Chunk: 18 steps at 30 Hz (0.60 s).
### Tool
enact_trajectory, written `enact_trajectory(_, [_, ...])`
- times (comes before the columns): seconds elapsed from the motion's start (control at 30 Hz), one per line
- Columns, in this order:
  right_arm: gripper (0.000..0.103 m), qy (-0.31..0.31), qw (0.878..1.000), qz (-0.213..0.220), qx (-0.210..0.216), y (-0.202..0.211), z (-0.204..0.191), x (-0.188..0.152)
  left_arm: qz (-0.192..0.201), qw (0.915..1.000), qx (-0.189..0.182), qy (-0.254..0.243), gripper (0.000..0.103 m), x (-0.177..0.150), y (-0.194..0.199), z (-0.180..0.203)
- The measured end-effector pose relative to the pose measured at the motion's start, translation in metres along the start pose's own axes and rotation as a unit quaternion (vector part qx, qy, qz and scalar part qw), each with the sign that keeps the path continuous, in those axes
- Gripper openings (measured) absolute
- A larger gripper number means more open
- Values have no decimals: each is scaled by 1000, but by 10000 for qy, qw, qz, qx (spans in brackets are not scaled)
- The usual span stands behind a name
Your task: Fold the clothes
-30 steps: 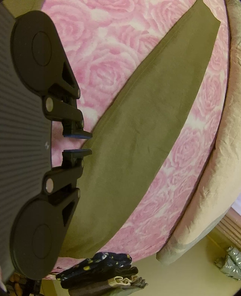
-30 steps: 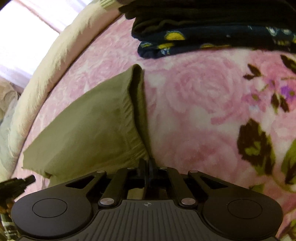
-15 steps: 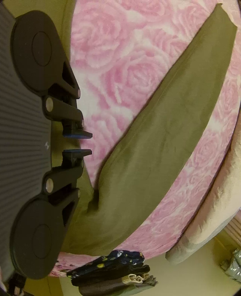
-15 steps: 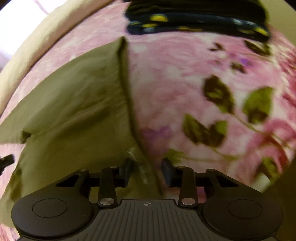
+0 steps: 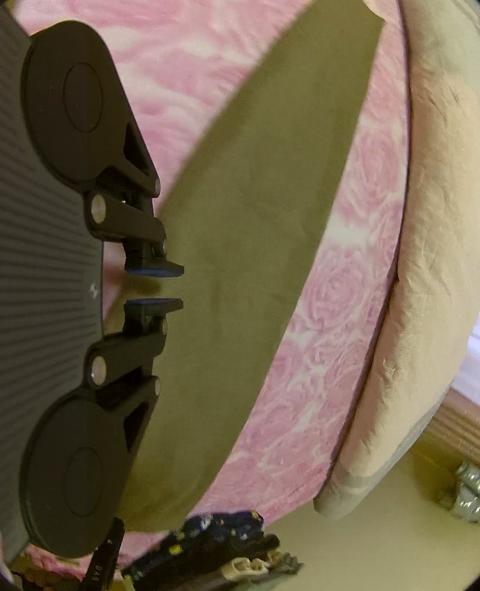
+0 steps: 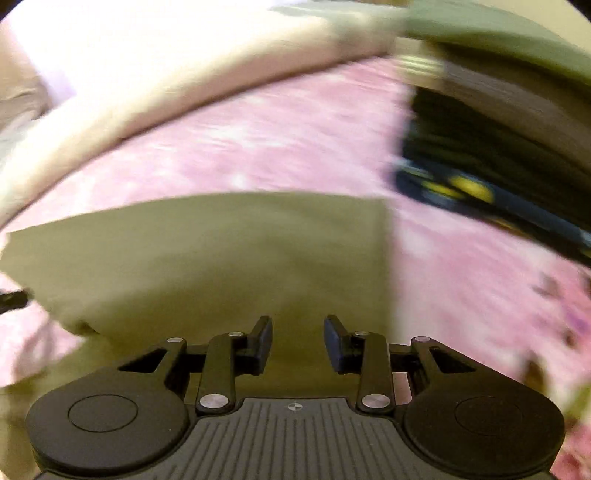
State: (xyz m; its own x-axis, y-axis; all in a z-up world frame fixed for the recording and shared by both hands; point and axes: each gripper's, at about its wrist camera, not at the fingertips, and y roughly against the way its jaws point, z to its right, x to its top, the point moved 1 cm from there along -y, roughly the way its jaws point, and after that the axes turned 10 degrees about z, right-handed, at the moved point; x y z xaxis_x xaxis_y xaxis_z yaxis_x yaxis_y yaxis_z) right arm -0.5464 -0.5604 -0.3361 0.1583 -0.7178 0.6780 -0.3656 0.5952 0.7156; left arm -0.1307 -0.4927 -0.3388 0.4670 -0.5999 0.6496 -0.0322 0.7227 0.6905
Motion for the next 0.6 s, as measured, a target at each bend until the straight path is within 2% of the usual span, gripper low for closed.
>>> enact_trajectory(0.13, [35,352,9984,-315,-296,-31,3,-16,-93,9975,287,-646,7,4,-28,-32])
enact_trajectory(0.2, [35,149,9992,-226,-298,-24,19,-16,-3,9968,385,-699,6,16,-29,-61])
enact_trajectory(0.27, [35,-101,9986,-287,-432,-15,32,-12,132,9947,800,-635,6,33,-23,-97])
enact_trajectory(0.3, [35,-270,9981,-303,-460,-9,35,-10,225,9930,1017,-564,6,41,-15,-114])
enact_trajectory(0.4, [35,-459,9939,-121,-995,15,26,-3,457,9870,1530,-202,8,61,18,-164])
enact_trajectory(0.47, [35,-505,9938,-18,-995,33,11,-8,437,9882,1459,-161,8,56,50,-180])
enact_trajectory(0.53, [35,-504,9937,-115,-991,45,-11,-24,336,9901,1339,-252,9,43,84,-190])
enact_trajectory(0.6, [35,-468,9934,-250,-1021,55,-35,-42,115,9909,1281,-392,9,14,122,-195])
